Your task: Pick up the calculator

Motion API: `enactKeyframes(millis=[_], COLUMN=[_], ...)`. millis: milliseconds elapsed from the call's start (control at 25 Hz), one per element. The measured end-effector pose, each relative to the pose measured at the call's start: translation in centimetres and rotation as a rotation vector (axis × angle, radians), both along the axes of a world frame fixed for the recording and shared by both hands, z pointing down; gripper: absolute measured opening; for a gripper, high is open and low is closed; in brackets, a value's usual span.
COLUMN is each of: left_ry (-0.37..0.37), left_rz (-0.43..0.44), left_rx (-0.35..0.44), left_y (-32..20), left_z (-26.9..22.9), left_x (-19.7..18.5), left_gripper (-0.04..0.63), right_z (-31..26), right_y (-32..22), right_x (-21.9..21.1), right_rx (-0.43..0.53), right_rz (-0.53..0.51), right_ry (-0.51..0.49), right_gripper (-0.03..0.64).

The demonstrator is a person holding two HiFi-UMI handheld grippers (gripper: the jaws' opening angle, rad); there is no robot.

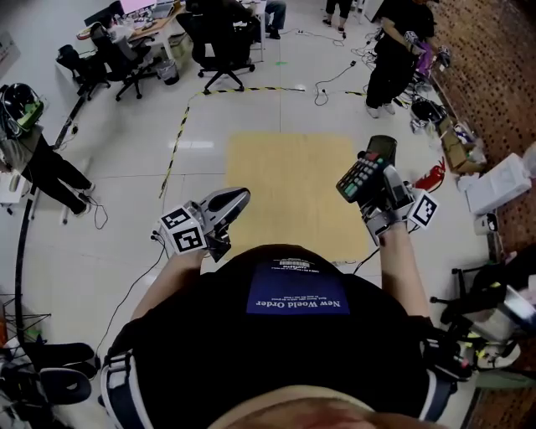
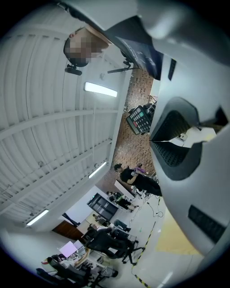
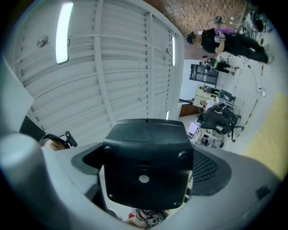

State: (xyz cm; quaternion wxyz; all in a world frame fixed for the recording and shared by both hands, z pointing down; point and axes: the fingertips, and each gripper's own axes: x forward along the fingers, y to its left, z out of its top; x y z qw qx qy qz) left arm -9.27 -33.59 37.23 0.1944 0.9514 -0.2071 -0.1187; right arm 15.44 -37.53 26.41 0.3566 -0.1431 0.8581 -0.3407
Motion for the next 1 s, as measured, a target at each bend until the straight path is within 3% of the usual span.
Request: enactKeyframes(millis=[1000], left_ry=[0.001], left_rz=[0.004], left_rx=[-0.040], left_y=[-0.7], left_z=[0.9], left_x=[0.4], left_gripper=[0.006], right_z=[2.1], right_y=[-0.3], right_x=[-1.4], right_rx=[0.003], right_rz=[0.003], right_ry=[0.112], right_gripper=[0.569])
